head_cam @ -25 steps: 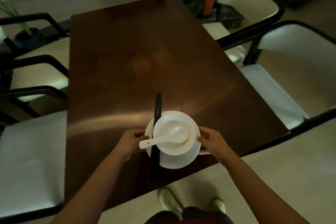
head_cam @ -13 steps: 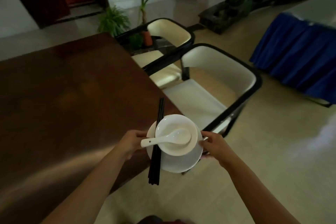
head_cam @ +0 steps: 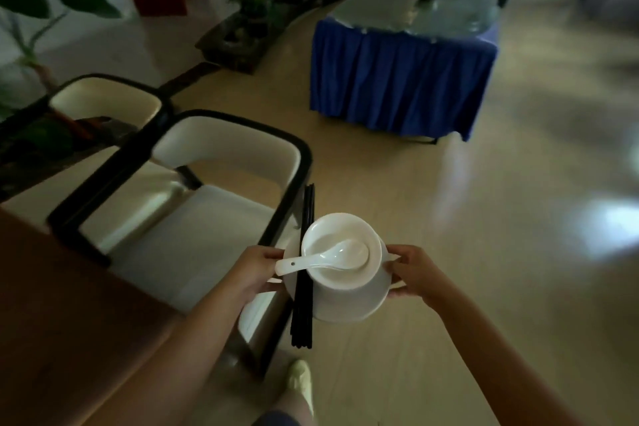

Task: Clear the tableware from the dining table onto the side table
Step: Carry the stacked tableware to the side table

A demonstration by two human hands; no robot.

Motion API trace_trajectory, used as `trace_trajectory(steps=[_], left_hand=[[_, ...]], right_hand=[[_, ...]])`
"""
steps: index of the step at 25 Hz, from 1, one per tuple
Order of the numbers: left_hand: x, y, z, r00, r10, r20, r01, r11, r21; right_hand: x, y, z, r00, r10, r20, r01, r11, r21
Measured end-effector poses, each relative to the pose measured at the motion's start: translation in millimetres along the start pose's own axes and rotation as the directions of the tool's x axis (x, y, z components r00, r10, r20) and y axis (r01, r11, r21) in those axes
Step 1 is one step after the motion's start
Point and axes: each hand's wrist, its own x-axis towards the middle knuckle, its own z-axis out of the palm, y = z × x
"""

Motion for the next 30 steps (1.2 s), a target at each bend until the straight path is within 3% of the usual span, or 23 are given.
trace_trajectory(steps=[9, 13, 20, 30], left_hand=[[149.9, 158.7, 113.8, 0.961, 0.017, 0.275, -0.061, 0.986, 0.154], [206.6, 224.4, 167.5, 0.944, 0.015, 0.331, -0.095, 0.969, 0.228], [299.3, 313.7, 283.7, 0.930, 0.028, 0.366, -0.142, 0.947, 0.287], [408.9, 449.9, 468.3, 0.939, 0.066, 0.338, -0.143, 0.968, 0.208]], right_hand=[[86.9, -37.3, -145.1, 0.963, 0.069, -0.260, -0.021, 0.983, 0.181], [125.9, -52.8, -205.0, 0.940, 0.116, -0.320, -0.032, 0.966, 0.257], [203.3, -67.2, -337.7, 0.935, 0.118, -0.334, -0.016, 0.956, 0.294], [328.9, -104.5, -582.4, 0.956, 0.074, -0.285, -0.006, 0.972, 0.236]])
